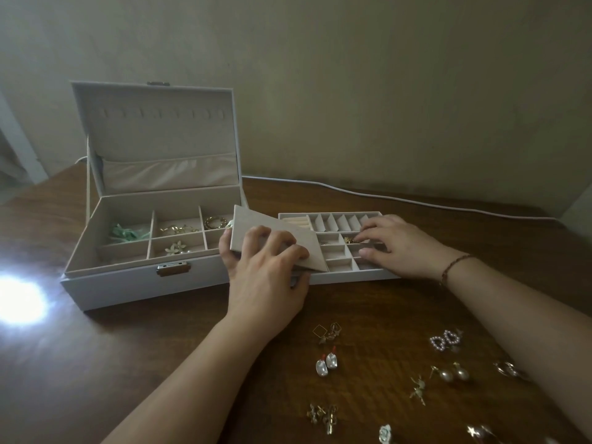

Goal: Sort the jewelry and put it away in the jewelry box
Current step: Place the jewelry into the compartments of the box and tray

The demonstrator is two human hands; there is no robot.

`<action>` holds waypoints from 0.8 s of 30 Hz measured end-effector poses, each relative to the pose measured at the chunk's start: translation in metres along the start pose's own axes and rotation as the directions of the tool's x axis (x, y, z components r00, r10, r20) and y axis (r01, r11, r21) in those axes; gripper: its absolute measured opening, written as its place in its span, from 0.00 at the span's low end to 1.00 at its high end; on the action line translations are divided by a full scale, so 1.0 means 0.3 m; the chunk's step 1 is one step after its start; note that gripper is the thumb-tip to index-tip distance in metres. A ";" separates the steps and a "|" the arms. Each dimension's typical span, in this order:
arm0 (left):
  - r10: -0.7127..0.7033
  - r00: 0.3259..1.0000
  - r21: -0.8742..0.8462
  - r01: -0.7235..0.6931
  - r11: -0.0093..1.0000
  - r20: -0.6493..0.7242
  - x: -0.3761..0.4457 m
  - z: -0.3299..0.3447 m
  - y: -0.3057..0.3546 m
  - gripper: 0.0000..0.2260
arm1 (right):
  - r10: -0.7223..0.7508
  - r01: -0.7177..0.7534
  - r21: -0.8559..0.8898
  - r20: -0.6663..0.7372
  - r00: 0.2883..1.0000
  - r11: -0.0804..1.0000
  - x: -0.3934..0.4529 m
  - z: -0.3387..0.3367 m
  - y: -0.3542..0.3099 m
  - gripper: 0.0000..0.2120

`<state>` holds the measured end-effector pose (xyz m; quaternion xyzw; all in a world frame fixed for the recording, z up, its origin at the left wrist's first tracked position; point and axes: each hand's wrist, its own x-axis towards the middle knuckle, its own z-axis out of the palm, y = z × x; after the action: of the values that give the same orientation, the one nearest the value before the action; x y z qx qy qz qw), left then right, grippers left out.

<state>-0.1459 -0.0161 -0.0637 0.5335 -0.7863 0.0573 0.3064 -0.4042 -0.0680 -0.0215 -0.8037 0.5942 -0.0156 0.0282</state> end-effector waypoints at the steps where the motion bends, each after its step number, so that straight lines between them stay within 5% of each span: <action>1: 0.001 1.000 0.001 -0.001 1.000 -0.003 0.000 0.000 0.000 0.13 | 0.009 -0.008 0.034 -0.009 1.000 0.999 -0.001 -0.001 0.004 0.20; 5: -0.003 1.000 0.010 0.003 1.000 -0.009 0.000 0.002 0.000 0.13 | 0.021 -0.014 0.126 -0.051 0.998 0.992 -0.002 0.003 0.006 0.21; 12: -0.002 1.000 0.006 0.002 1.000 -0.010 0.001 0.004 -0.002 0.12 | 0.038 -0.046 -0.087 -0.091 0.995 0.995 0.005 0.008 0.001 0.19; 24: 0.007 1.000 0.001 -0.007 1.000 -0.023 -0.001 0.001 -0.001 0.13 | 0.056 -0.059 -0.052 -0.058 0.997 0.997 -0.011 0.005 -0.006 0.17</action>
<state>-0.1457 -0.0162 -0.0642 0.5304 -0.7844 0.0650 0.3150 -0.4035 -0.0643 -0.0227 -0.7859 0.6179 -0.0214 -0.0097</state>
